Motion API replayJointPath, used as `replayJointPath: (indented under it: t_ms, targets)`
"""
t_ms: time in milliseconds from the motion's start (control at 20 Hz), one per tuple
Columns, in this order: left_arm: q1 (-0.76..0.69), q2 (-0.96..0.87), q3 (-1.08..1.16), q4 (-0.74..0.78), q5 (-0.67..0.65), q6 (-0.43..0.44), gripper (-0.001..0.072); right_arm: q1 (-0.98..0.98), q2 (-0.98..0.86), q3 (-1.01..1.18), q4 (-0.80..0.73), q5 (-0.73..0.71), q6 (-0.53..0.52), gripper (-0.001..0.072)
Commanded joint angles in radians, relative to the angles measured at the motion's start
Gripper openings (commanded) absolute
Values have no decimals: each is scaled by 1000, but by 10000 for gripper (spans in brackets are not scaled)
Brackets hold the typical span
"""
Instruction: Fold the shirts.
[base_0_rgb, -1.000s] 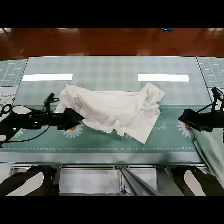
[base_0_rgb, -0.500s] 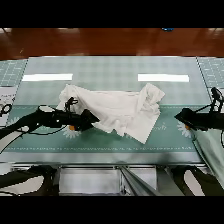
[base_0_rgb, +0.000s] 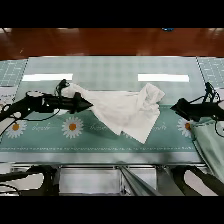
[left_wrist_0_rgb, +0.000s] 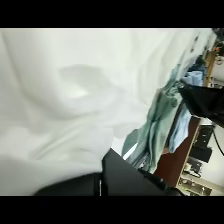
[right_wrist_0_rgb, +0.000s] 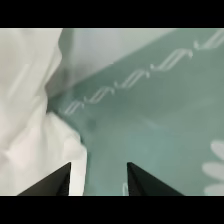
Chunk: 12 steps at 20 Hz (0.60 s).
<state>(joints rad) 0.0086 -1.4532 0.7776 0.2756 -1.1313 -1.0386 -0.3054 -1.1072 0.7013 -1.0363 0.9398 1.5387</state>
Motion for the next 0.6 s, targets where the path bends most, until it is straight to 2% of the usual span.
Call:
replayJointPath:
  t_ms: [0,200,550]
  targets:
    - [76,0,41,-1,-86,24,16,0,-236,148,85,-11,-59,407]
    - [70,0,41,0,-82,25,16,1,-438,270,277,19,-168,407]
    - [70,0,41,0,-81,36,16,111,-616,465,296,50,-155,406]
